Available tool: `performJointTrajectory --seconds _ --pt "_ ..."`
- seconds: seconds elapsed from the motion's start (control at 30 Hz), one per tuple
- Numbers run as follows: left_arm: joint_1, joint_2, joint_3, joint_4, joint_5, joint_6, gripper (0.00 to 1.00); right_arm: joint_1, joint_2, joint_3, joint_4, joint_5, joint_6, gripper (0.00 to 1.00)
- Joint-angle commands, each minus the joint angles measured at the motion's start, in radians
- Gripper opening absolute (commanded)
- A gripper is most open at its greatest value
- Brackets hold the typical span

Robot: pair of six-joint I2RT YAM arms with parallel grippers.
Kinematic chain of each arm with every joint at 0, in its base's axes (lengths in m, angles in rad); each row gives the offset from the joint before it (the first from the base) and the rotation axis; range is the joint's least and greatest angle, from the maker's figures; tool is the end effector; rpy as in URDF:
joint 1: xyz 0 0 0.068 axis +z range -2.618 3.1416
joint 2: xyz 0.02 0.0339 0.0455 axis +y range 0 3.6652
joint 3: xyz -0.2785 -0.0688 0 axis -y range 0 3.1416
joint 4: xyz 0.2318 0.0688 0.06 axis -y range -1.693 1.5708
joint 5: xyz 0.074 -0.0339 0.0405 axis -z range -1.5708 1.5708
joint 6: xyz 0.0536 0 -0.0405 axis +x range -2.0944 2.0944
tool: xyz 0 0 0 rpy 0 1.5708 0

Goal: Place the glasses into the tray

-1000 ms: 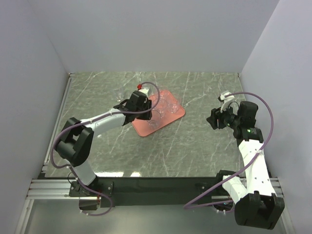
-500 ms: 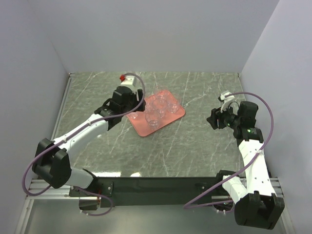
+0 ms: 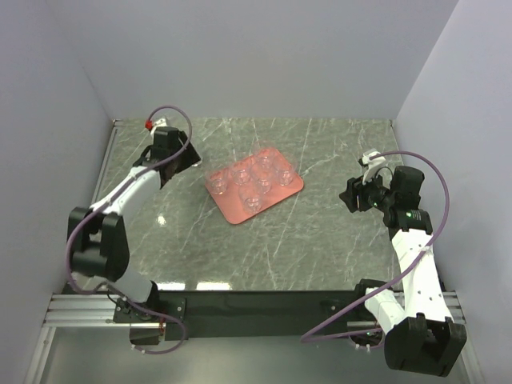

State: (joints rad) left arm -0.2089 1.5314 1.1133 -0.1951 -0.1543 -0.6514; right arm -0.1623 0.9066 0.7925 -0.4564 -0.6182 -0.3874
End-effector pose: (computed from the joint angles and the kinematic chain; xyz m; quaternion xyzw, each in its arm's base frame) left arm 0.3432 -0.0643 0.2794 -0.2288 0.8555 -0.1294 0.4460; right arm 0.1871 0.0008 0.3025 -0.2388 0.8143 0.1329 0.5121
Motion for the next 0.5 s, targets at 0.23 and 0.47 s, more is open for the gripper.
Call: performJointTrajectory --seconds 0.23,0.47 --pt "0.098 0.231 0.263 -0.191 0.025 -0.137 0.65 -0.009 0.000 -0.004 0.022 -0.009 -0.010 0.60" --pt "0.126 0.325 0.367 -0.245 0.041 -0.126 0.63 -0.010 0.006 -0.004 0.022 -0.006 -0.010 0.60"
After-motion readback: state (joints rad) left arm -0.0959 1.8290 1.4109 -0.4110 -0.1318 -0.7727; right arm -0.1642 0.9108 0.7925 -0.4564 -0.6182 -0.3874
